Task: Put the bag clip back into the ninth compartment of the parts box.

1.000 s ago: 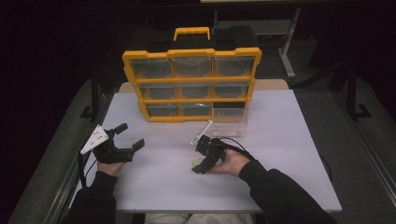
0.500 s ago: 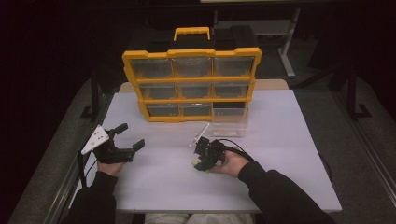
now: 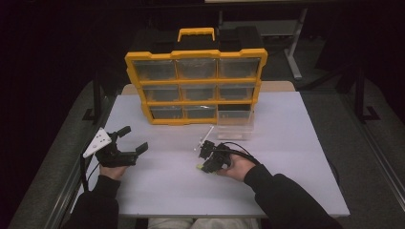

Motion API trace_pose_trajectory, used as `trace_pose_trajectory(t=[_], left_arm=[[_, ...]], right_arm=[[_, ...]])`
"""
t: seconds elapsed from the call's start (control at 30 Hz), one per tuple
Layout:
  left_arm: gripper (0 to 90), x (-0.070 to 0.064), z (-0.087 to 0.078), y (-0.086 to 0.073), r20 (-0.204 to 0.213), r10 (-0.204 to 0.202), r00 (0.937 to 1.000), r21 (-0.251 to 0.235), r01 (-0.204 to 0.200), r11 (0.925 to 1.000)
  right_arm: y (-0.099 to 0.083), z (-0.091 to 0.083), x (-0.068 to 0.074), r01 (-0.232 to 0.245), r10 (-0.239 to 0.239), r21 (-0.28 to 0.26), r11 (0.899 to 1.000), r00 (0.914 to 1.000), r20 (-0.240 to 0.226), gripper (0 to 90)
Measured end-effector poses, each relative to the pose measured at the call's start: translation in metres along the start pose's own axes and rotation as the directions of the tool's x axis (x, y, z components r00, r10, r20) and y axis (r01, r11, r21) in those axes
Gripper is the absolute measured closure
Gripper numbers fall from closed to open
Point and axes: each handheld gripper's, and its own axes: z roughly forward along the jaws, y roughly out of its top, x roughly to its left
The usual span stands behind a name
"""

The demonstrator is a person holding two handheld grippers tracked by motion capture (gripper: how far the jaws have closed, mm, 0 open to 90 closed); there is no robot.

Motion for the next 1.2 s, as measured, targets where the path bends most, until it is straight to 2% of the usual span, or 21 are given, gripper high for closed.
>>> trace_pose_trajectory(t=[0.3,0.83,1.07,1.2], left_arm=[[2.1,0.001,-0.001,0.000,-0.007,-0.004,1.0000,-0.004,0.004,1.0000],[2.1,0.001,0.000,0.000,-0.003,-0.004,1.0000,-0.004,0.004,1.0000],[2.1,0.001,0.000,0.000,-0.006,-0.005,1.0000,-0.001,0.005,1.0000],[2.1,0.001,0.000,0.000,-0.005,-0.004,1.0000,-0.001,0.004,1.0000]], right_arm=[[-0.004,-0.017,-0.006,-0.020,0.017,-0.076,0.997,0.9990,-0.042,77.1],[-0.006,-0.029,-0.011,-0.034,0.020,-0.133,0.991,0.9942,-0.106,77.1],[-0.008,-0.038,-0.015,-0.047,0.026,-0.171,0.984,0.9923,-0.121,77.1],[-0.008,-0.046,-0.018,-0.072,0.039,-0.212,0.975,0.9869,-0.156,76.9]])
